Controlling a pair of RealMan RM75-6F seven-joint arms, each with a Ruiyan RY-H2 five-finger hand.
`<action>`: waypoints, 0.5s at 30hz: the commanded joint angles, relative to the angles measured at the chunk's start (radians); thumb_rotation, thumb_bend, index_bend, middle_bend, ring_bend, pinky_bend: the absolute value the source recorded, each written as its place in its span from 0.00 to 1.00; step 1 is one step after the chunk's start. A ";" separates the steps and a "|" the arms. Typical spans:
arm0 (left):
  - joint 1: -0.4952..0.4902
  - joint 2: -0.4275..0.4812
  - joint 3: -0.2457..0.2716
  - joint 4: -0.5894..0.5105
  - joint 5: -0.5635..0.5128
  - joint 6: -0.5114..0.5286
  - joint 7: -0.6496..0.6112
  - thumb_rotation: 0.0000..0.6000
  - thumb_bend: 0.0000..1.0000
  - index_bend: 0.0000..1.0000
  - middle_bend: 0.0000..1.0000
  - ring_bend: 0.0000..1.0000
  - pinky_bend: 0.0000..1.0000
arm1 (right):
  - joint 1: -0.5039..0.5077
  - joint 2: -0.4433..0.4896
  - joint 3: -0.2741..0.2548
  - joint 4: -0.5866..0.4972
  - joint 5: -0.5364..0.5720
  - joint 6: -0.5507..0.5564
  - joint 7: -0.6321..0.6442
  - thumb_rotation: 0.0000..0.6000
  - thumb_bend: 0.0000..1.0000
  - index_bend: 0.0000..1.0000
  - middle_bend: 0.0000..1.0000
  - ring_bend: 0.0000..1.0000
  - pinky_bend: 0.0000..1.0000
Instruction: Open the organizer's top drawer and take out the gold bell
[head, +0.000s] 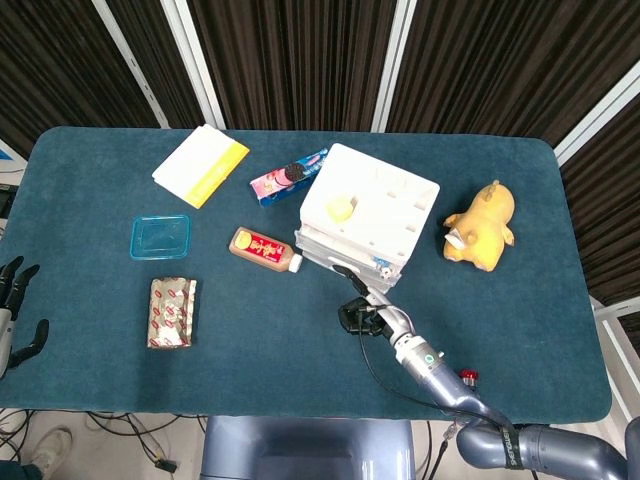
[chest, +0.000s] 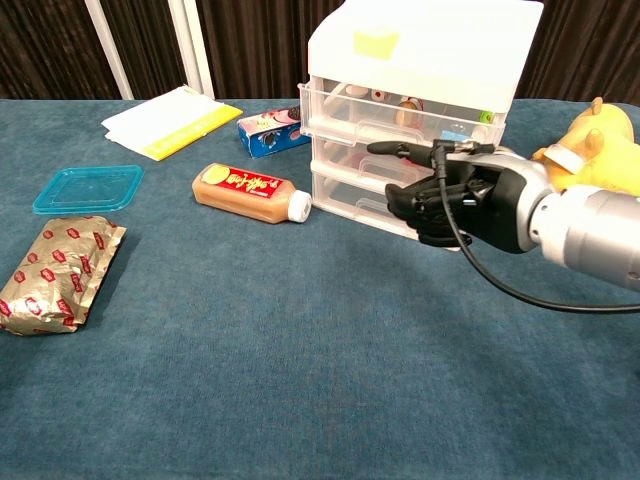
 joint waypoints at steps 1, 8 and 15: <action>0.000 0.000 0.000 0.000 0.000 -0.001 0.000 1.00 0.42 0.07 0.00 0.00 0.00 | -0.019 0.044 -0.015 -0.059 -0.020 0.020 -0.032 1.00 0.64 0.00 0.85 0.94 1.00; 0.000 0.000 -0.001 -0.004 0.003 0.003 -0.001 1.00 0.42 0.07 0.00 0.00 0.00 | -0.036 0.131 -0.026 -0.162 -0.032 0.046 -0.119 1.00 0.64 0.00 0.85 0.94 1.00; -0.001 0.001 -0.001 -0.006 0.002 0.001 0.001 1.00 0.42 0.07 0.00 0.00 0.00 | -0.020 0.206 -0.005 -0.266 0.066 0.038 -0.273 1.00 0.64 0.00 0.86 0.95 1.00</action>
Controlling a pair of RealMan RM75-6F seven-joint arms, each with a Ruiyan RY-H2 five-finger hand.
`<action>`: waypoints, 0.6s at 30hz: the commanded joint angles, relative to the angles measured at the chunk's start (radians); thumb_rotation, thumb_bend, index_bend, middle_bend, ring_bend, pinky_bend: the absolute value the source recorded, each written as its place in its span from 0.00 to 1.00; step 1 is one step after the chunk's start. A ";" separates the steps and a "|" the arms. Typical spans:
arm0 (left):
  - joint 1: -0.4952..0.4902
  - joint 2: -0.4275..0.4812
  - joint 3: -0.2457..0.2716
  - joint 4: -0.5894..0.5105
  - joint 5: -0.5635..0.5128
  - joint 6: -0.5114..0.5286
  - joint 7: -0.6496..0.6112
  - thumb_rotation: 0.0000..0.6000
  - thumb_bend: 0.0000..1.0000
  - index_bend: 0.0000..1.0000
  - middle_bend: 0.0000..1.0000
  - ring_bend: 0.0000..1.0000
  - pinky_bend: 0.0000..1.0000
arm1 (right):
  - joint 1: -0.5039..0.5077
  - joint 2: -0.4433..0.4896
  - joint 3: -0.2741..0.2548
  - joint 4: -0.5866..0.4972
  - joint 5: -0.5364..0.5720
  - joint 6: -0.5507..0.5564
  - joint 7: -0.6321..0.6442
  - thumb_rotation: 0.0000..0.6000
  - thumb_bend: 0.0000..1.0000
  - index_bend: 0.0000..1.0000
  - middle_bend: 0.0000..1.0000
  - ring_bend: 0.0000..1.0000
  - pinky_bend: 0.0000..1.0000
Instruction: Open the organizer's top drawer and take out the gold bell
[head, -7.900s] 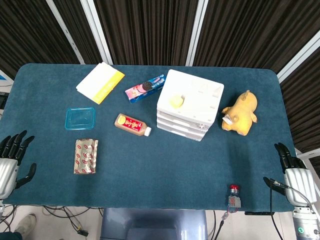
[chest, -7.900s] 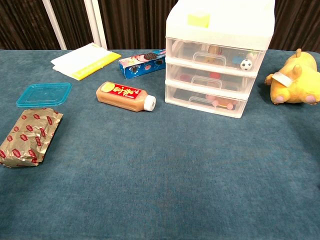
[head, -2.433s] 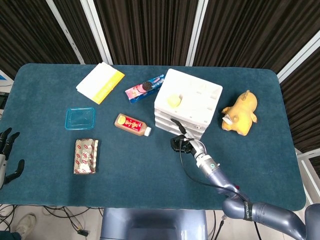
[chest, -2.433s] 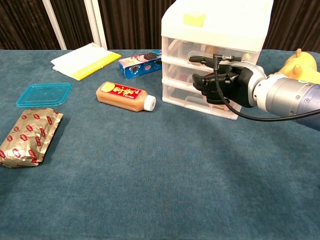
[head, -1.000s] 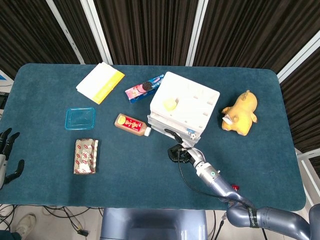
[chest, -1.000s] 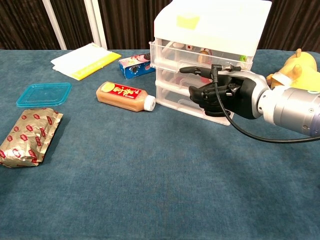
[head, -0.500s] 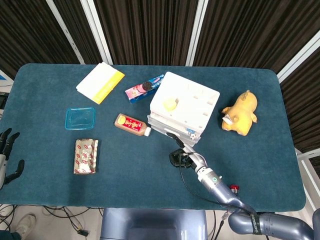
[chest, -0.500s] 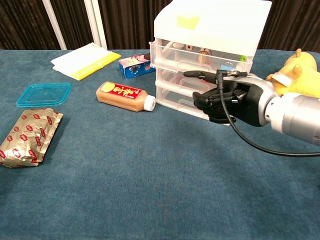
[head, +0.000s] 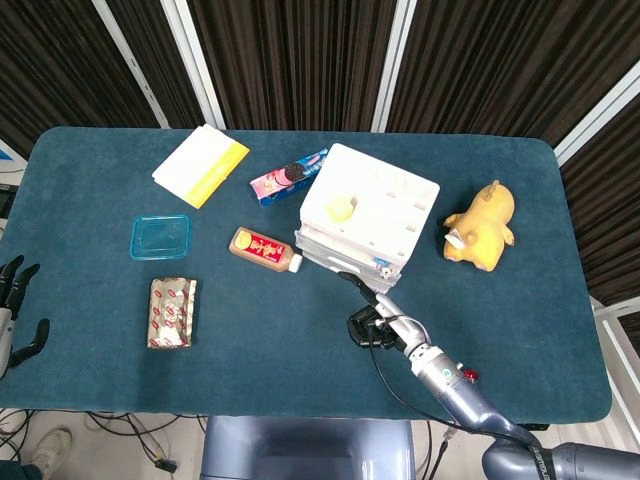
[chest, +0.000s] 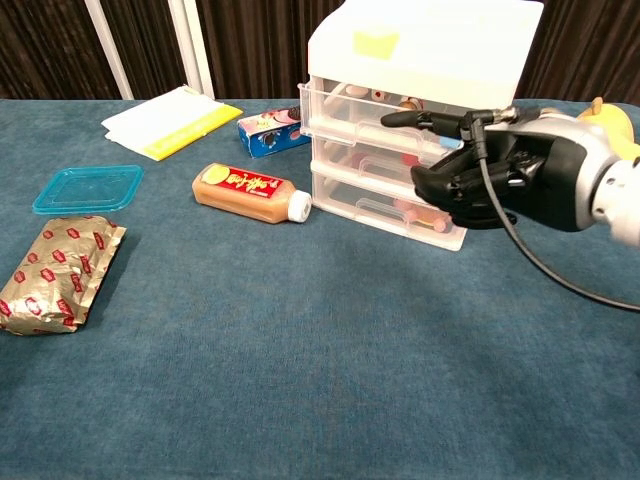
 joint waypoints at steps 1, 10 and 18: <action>0.000 0.000 0.000 0.000 0.000 0.001 0.000 1.00 0.42 0.07 0.00 0.00 0.00 | 0.016 0.046 0.018 -0.052 0.075 -0.008 -0.083 1.00 0.64 0.00 0.86 0.95 1.00; 0.000 0.000 -0.001 0.002 -0.005 -0.002 -0.001 1.00 0.42 0.07 0.00 0.00 0.00 | 0.091 0.114 0.063 -0.141 0.353 0.012 -0.332 1.00 0.64 0.00 0.87 0.96 1.00; 0.000 0.001 0.000 0.002 -0.005 -0.001 -0.001 1.00 0.42 0.07 0.00 0.00 0.00 | 0.120 0.119 0.068 -0.168 0.438 0.017 -0.398 1.00 0.64 0.00 0.87 0.96 1.00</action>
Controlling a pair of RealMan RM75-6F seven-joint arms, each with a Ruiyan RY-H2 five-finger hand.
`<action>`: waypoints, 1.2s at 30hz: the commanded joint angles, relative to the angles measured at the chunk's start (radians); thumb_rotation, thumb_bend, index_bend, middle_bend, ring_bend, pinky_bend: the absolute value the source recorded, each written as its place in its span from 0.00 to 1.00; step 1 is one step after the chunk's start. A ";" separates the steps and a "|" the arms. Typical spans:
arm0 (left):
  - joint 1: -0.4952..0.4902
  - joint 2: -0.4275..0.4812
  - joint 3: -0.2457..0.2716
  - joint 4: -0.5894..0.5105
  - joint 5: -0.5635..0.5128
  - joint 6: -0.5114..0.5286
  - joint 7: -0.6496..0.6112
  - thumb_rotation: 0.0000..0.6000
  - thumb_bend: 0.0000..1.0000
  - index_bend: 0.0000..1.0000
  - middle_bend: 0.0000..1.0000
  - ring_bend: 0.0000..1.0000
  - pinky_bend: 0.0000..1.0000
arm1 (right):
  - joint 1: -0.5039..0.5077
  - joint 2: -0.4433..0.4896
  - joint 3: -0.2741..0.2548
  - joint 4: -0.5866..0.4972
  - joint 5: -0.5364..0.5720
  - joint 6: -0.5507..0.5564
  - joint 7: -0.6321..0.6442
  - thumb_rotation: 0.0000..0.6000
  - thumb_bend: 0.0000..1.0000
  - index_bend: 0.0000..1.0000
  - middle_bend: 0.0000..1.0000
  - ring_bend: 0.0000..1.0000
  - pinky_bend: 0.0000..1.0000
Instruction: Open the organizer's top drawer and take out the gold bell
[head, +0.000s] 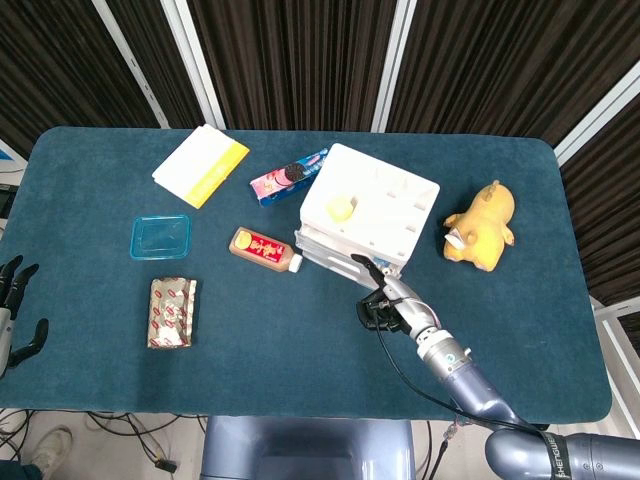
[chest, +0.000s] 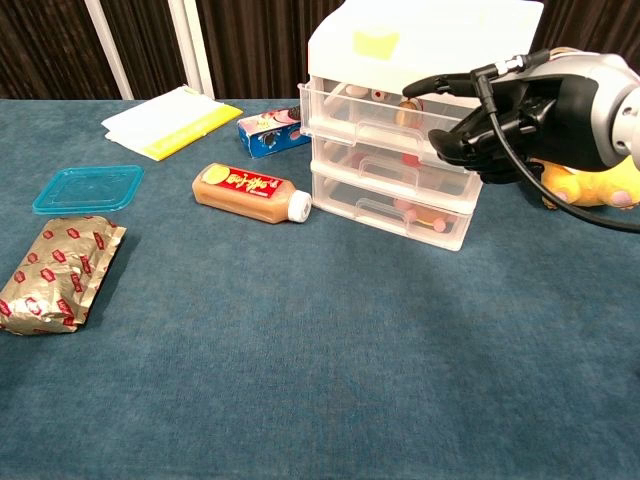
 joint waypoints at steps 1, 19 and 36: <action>0.000 0.000 0.000 0.000 0.000 0.000 0.000 1.00 0.42 0.07 0.00 0.00 0.00 | 0.014 0.001 0.000 -0.002 0.022 -0.007 -0.019 1.00 0.64 0.00 0.87 0.96 1.00; -0.001 0.002 0.000 -0.004 -0.007 -0.005 0.004 1.00 0.42 0.07 0.00 0.00 0.00 | 0.134 0.051 -0.005 -0.065 0.257 0.049 -0.252 1.00 0.64 0.04 0.89 0.99 1.00; -0.001 0.001 0.001 -0.003 -0.010 -0.008 0.004 1.00 0.42 0.07 0.00 0.00 0.00 | 0.229 0.068 -0.005 -0.072 0.429 0.043 -0.340 1.00 0.64 0.14 0.91 1.00 1.00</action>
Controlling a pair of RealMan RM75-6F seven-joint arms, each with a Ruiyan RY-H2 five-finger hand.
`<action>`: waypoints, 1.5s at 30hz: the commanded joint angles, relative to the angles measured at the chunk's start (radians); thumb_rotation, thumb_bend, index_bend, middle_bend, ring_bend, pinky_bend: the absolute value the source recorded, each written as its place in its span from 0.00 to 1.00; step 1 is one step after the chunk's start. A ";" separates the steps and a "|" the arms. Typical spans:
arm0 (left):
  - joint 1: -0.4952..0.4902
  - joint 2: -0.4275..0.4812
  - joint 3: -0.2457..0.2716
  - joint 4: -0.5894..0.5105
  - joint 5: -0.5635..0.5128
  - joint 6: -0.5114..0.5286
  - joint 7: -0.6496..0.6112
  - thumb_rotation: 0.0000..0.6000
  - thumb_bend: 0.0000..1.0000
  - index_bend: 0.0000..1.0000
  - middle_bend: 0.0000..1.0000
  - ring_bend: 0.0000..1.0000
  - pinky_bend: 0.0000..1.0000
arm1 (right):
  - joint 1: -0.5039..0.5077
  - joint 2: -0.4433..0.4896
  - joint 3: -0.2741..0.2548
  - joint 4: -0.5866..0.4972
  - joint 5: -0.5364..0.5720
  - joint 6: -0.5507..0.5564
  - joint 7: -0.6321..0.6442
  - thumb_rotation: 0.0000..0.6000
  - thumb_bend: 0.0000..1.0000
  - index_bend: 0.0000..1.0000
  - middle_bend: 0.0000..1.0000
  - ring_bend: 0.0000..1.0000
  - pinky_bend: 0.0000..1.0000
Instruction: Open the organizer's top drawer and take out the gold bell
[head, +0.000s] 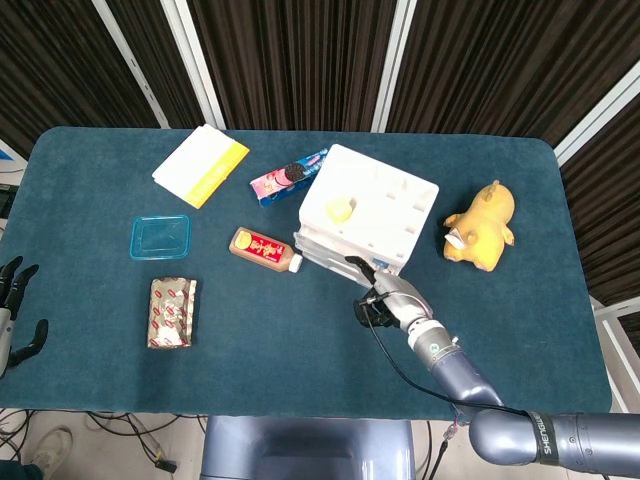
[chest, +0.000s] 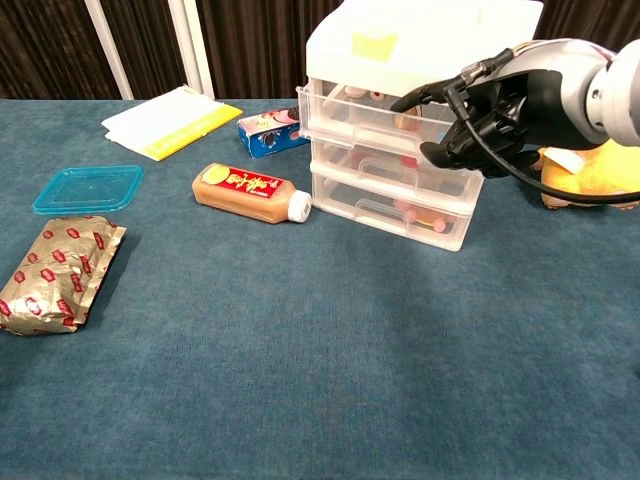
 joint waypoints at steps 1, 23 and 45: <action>0.000 0.000 0.000 0.000 -0.001 0.000 0.000 1.00 0.42 0.07 0.00 0.00 0.00 | 0.014 0.009 0.006 -0.002 0.022 -0.002 -0.008 1.00 0.64 0.15 0.91 1.00 1.00; 0.000 0.000 -0.001 0.001 -0.003 0.001 -0.003 1.00 0.42 0.07 0.00 0.00 0.00 | 0.075 0.107 -0.007 -0.037 0.098 -0.102 -0.008 1.00 0.64 0.22 0.91 1.00 1.00; 0.000 0.001 -0.001 0.002 -0.002 0.001 -0.005 1.00 0.42 0.07 0.00 0.00 0.00 | 0.086 0.121 -0.042 -0.100 0.080 -0.074 0.003 1.00 0.64 0.22 0.91 1.00 1.00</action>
